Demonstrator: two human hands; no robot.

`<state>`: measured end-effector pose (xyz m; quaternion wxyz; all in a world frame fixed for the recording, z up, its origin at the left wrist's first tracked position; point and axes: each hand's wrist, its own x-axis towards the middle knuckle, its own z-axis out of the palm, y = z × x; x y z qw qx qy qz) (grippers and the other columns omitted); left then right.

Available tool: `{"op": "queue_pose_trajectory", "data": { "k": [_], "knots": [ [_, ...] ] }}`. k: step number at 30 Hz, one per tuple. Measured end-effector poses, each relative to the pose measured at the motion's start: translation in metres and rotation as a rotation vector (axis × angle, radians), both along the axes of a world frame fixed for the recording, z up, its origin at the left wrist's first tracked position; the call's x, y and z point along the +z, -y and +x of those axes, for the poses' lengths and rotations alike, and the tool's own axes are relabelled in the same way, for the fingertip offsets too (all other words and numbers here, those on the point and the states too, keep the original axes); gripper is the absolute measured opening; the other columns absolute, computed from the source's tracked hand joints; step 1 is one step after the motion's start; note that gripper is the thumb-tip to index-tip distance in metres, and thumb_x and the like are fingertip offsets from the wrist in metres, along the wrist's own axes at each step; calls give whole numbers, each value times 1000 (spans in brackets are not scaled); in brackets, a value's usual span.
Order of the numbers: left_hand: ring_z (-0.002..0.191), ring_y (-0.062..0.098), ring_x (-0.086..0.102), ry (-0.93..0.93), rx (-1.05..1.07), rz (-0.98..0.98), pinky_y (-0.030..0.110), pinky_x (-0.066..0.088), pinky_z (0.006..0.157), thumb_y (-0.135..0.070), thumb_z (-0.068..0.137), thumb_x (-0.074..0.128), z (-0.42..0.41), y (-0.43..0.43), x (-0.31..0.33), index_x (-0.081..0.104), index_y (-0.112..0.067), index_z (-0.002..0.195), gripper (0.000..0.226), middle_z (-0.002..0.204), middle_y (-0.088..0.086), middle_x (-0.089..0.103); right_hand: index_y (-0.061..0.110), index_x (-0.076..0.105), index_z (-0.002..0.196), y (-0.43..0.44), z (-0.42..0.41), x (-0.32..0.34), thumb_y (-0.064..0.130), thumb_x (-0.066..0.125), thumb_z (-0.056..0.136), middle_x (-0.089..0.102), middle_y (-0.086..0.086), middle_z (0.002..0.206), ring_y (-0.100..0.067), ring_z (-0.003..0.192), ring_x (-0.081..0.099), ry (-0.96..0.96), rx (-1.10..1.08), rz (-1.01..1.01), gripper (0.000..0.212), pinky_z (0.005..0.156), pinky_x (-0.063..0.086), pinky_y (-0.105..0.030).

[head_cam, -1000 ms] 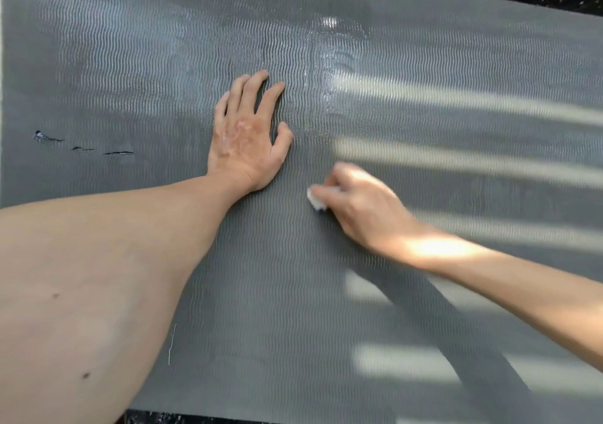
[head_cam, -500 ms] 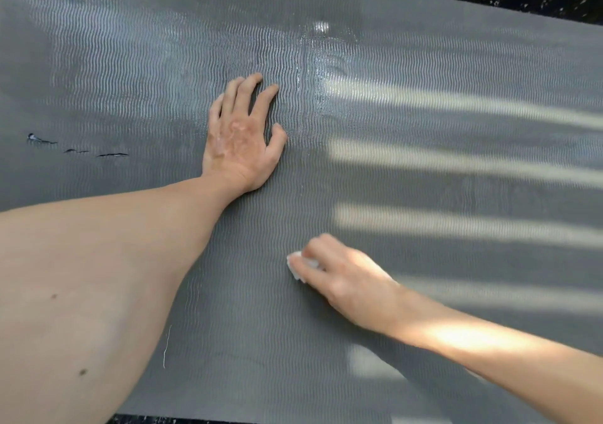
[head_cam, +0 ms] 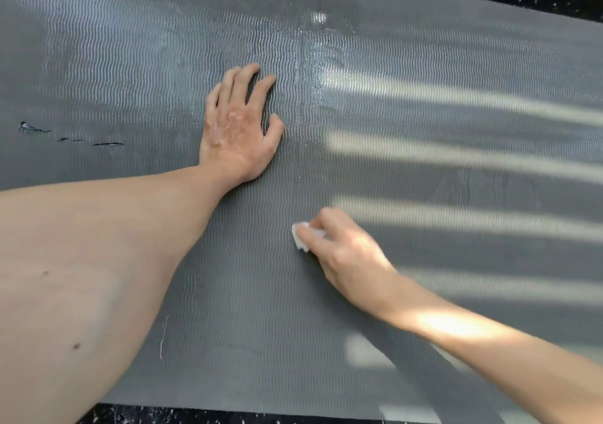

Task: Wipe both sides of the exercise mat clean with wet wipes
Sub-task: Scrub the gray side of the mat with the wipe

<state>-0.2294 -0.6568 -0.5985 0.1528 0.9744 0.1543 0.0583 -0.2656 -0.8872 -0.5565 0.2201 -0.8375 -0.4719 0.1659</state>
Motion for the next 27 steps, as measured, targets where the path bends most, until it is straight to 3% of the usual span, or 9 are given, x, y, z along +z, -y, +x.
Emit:
{"op": "queue_pose_trajectory", "data": {
  "k": [3,5,7,9,11,14,18,22,27],
  "knots": [
    [144,26,25,-8,-4,-8,45,17,120,-39,92,38,0,0,1,41,-18,144,56,152,7,34,14,58,101,18,-37,7,26,36,101,40,3,93,-18,82,39,-130,220,-19,26,69,40,-39],
    [144,26,25,-9,-4,-5,45,17,120,-39,92,38,0,-1,1,40,-18,144,56,152,6,33,30,53,93,22,-38,6,35,34,102,41,5,93,-16,83,40,-141,246,24,21,72,37,-35],
    [144,26,25,-10,-2,-7,45,16,120,-39,92,38,0,-1,0,40,-18,144,56,152,6,33,24,58,94,18,-22,1,26,42,98,42,2,89,-15,78,39,-127,105,-21,17,60,37,-29],
    [144,26,25,-11,-1,-8,44,15,120,-39,92,38,0,0,0,40,-18,144,56,152,6,33,18,60,101,18,-22,-2,31,41,100,39,4,91,-10,77,34,-145,-24,-31,23,59,36,-25],
    [144,26,25,-9,-3,-7,45,16,120,-39,92,38,0,0,1,41,-18,144,56,152,6,33,29,49,94,21,-38,2,42,31,103,33,8,89,-7,79,34,-204,108,-19,24,68,36,-28],
    [144,26,25,-9,-1,-5,44,16,120,-39,92,37,0,-1,1,40,-18,144,56,152,6,33,28,35,85,25,-44,12,41,34,103,37,3,96,-14,86,42,-131,235,-50,23,80,35,-35],
    [145,26,25,-7,-5,-3,45,16,120,-39,92,38,0,-1,-1,40,-17,144,56,152,7,33,34,51,99,22,-33,-1,35,39,102,39,11,97,-10,80,39,-191,49,-70,12,68,35,-23],
    [144,26,25,-7,-10,0,46,17,120,-39,92,38,0,-2,0,41,-18,143,56,152,7,33,31,41,83,27,-52,5,42,39,101,37,8,88,-10,77,42,-118,189,-102,21,71,37,-32],
    [144,25,26,1,-10,2,45,16,120,-40,92,37,0,-1,-3,41,-18,143,56,152,7,34,16,57,110,21,-26,-10,27,40,99,43,3,99,-11,79,37,-112,-67,-64,23,67,31,-26]
  ]
}}
